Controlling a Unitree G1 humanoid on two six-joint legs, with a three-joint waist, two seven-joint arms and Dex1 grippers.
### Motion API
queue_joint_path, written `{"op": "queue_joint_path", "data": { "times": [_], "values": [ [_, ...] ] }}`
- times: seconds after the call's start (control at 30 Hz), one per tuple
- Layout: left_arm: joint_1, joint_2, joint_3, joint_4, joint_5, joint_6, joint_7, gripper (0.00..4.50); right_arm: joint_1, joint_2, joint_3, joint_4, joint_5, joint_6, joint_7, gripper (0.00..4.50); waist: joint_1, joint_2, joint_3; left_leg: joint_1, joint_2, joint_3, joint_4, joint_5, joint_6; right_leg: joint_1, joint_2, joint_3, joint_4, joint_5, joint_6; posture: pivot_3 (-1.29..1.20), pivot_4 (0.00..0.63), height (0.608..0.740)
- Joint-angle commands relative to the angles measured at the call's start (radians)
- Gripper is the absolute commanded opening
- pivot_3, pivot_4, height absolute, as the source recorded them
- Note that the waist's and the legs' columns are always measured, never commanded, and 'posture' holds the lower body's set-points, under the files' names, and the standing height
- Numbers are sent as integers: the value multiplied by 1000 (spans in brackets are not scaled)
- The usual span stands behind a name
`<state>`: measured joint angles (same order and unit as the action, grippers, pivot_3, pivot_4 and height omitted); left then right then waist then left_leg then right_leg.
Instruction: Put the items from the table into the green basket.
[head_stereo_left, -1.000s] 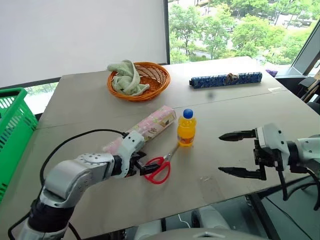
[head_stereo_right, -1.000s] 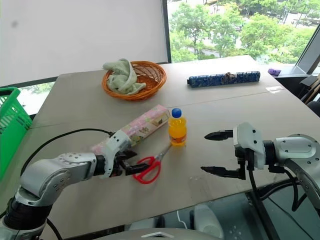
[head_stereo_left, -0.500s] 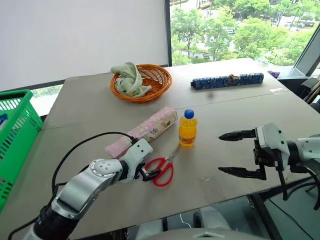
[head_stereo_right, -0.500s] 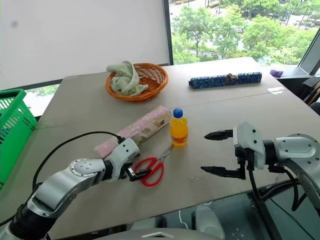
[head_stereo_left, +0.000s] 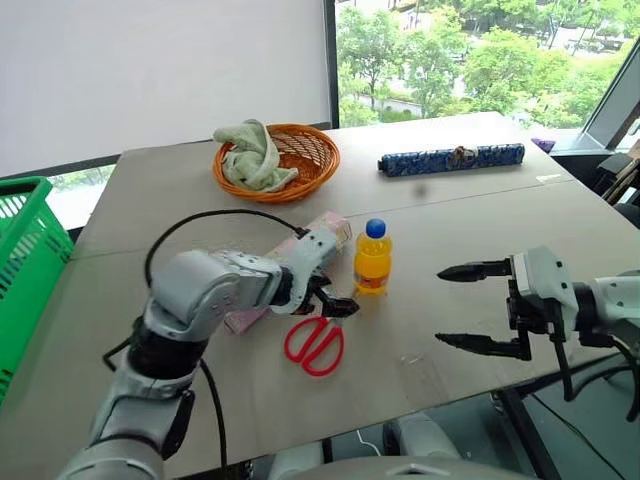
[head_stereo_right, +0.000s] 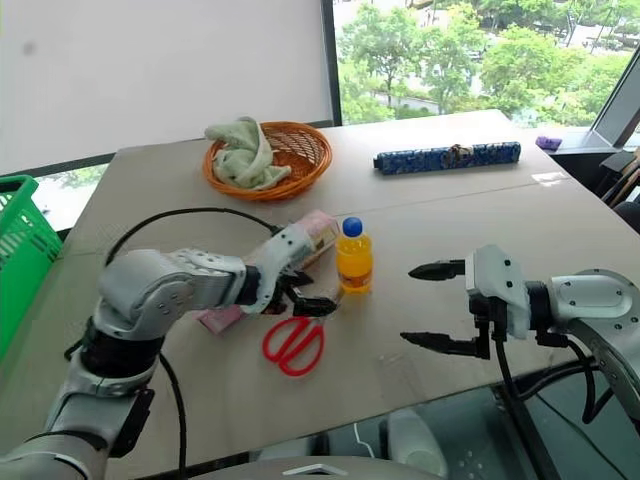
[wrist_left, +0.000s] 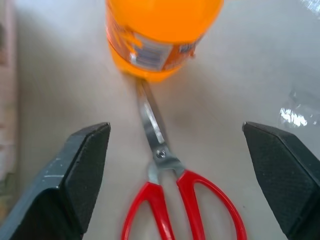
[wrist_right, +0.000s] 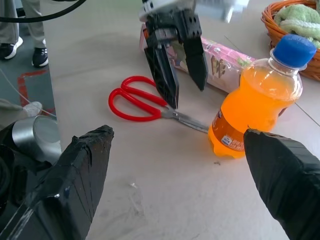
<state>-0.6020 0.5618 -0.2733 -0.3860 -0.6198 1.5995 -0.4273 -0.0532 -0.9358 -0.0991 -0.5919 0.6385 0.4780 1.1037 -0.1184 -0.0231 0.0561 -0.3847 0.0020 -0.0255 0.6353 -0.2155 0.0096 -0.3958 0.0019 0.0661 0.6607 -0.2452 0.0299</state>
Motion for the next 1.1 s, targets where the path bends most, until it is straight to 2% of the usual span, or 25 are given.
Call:
{"op": "queue_joint_path", "data": {
  "times": [0.03,0.07,0.17,0.2,0.27,0.33,0.37,0.4,0.43,0.53,0.67,0.77,0.83,1.0,1.1],
  "values": [
    [-36,7,-56,43,46,13,41,4357,1,-13,-48,-31,17,-2,-3,4500,-9,0,0,0,0,0,0,0,0,0,0,0,0,0,0,-198,0,740],
    [-41,13,-81,55,65,14,52,4357,5,-12,-51,-34,18,-2,-6,4500,-11,0,0,0,0,0,0,0,0,0,0,0,0,0,0,-200,0,740],
    [-43,31,-131,64,81,15,54,3541,16,-8,-54,-45,18,0,-16,4500,-22,0,0,1,0,-1,0,0,0,0,1,1,1,0,0,-203,0,740],
    [-41,37,-147,56,81,15,49,2903,19,-6,-54,-48,18,1,-18,4500,-24,0,0,1,0,-1,0,0,0,0,0,1,1,0,0,-203,2,740],
    [-35,41,-177,45,80,15,47,2200,26,-6,-55,-53,18,0,-19,4500,-33,0,0,1,1,-2,0,0,0,0,0,1,1,0,0,-203,2,740],
    [-30,39,-190,43,83,15,44,1116,27,-6,-55,-54,19,-1,-21,4500,-36,0,0,1,1,-3,0,0,0,0,-1,3,0,0,0,-203,5,740],
    [-16,28,-194,56,86,12,43,841,26,-7,-53,-52,20,-1,-20,4500,-36,1,0,1,1,-3,0,0,0,0,-1,3,0,0,0,-201,10,740],
    [-6,28,-208,73,93,-1,38,281,24,-7,-51,-49,19,-2,-19,4500,-36,0,0,2,0,-3,0,0,0,1,-2,3,0,0,0,-199,11,740],
    [2,37,-231,88,107,-26,34,120,21,-6,-48,-48,19,-3,-18,4500,-36,1,-1,3,0,-3,0,0,0,3,-2,3,0,0,0,-199,11,740],
    [6,56,-241,90,102,-52,1,85,16,-7,-45,-43,20,-3,-15,4500,-34,2,-2,5,0,-3,0,0,0,4,-2,3,0,0,0,-199,17,740],
    [21,84,-193,69,77,-66,-49,85,15,-7,-44,-42,18,-4,-14,4500,-36,2,-1,5,0,-4,0,0,0,5,-2,2,0,0,0,-201,17,740],
    [36,100,-52,47,4,-39,-123,84,14,-6,-43,-46,19,0,-19,4500,-41,2,-1,5,1,-4,0,0,0,4,-2,2,0,0,0,-204,15,740],
    [47,153,18,17,-36,-34,-176,82,13,-6,-43,-46,19,0,-19,4500,-44,1,0,2,1,-4,0,0,0,1,-1,2,0,0,0,-198,8,740],
    [141,369,171,-83,-132,-68,-308,82,1,-2,-33,-35,14,-7,-14,4500,-56,0,2,0,3,-5,-1,0,-1,-1,-1,0,0,0,0,-171,0,740],
    [228,458,326,-138,-216,-92,-403,82,-17,3,-17,-23,8,-13,-9,4500,-56,-1,3,0,2,-5,-1,0,-1,-1,-3,0,0,-1,0,-149,0,740]
  ]
}}
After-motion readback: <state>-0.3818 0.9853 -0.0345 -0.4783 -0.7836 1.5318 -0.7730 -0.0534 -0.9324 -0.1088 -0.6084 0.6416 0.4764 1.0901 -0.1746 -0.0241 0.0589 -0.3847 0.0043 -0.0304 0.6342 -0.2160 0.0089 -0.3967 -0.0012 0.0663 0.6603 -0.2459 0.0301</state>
